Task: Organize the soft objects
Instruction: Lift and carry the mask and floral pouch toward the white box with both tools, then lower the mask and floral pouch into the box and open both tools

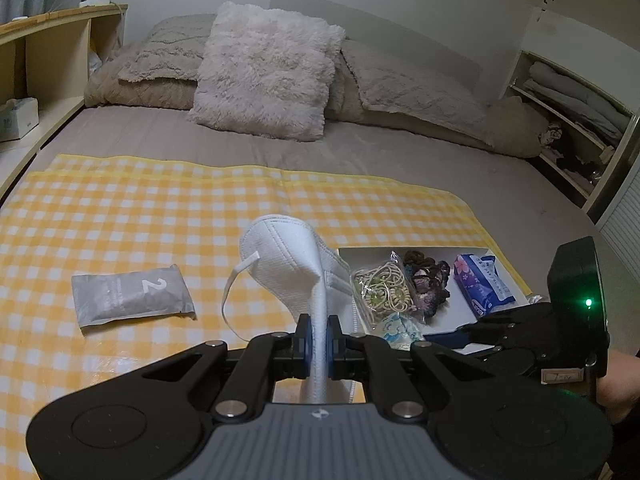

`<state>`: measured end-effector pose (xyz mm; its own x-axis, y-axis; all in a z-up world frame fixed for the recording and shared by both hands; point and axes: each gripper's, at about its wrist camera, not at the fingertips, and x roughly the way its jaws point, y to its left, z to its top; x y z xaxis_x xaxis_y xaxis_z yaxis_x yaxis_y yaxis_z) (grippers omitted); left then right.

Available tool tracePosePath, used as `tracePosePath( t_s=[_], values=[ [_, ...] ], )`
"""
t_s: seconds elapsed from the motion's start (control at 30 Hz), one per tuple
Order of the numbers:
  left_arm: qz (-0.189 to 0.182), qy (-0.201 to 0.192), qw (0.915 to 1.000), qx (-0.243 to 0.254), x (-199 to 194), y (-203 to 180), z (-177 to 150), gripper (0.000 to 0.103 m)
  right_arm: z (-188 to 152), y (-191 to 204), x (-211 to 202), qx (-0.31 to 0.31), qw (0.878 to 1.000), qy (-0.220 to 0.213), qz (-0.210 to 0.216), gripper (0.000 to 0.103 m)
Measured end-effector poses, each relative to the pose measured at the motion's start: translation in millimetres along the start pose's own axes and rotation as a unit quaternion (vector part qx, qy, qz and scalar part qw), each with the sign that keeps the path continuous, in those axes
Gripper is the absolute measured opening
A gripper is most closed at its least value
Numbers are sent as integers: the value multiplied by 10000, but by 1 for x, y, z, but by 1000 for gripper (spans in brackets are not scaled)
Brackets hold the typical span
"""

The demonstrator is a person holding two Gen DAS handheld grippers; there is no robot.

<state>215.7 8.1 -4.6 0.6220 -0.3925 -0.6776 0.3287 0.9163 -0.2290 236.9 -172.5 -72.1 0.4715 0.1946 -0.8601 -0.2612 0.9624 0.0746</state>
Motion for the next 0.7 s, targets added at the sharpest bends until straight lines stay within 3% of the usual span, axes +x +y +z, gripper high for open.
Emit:
tracePosePath(
  t_s=[0.07, 0.13, 0.43, 0.7],
  values=[
    [-9, 15, 10000, -11, 2, 0, 1, 7, 1, 1, 1, -60, 10000, 33, 8, 20],
    [-12, 4, 10000, -31, 3, -2, 2, 7, 3, -1, -4, -44, 10000, -46, 25, 16],
    [-335, -66, 9994, -18, 16, -21, 8, 7, 5, -38, -58, 476, 9951, -834, 244, 14],
    [-866, 245, 9957, 199, 52, -66, 1, 7, -17, -100, -92, 1114, 9877, -1085, -155, 15]
  ],
)
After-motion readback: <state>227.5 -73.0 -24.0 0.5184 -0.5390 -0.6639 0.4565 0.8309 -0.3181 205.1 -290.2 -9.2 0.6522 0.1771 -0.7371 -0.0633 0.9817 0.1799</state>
